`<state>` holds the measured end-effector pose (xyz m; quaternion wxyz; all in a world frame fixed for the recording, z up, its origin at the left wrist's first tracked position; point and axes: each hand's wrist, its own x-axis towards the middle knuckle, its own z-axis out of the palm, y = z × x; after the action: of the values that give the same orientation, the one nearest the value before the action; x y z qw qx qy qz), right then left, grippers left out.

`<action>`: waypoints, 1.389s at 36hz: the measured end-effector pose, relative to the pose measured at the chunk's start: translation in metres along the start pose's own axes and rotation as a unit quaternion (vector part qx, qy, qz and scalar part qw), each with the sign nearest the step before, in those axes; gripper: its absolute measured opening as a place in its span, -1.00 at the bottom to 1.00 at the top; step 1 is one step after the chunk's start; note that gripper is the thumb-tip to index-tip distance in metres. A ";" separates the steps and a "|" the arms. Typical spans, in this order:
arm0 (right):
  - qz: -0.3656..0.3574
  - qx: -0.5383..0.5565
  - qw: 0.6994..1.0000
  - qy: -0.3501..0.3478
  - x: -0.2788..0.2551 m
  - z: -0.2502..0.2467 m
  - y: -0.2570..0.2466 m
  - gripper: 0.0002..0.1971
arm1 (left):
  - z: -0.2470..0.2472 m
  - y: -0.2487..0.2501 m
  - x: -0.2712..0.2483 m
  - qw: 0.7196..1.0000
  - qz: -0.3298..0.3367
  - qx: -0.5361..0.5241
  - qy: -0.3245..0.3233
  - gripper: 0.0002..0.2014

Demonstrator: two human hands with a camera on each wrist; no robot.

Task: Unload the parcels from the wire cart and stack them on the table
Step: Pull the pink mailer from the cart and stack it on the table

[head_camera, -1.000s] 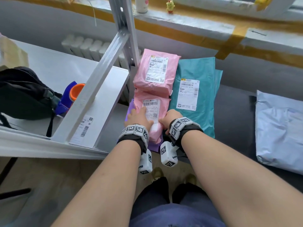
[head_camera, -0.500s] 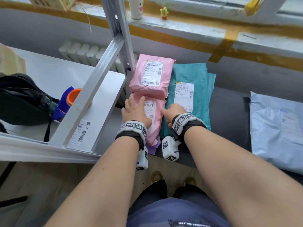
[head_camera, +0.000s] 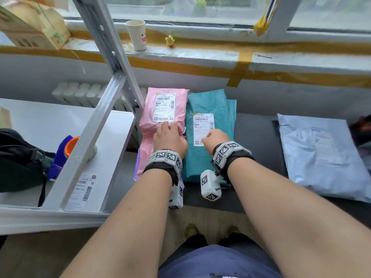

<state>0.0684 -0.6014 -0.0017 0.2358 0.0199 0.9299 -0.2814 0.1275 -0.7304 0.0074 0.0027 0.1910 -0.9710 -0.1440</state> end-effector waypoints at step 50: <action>0.340 0.052 0.921 0.181 -0.238 -0.308 0.630 -0.71 | 0.200 0.608 -0.299 0.875 0.398 0.063 -0.268 -0.59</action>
<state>0.2547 0.1153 0.0061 0.1436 0.3974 0.8784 -0.2235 0.1675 -0.0256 0.0010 -0.2123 -0.2574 -0.9357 -0.1148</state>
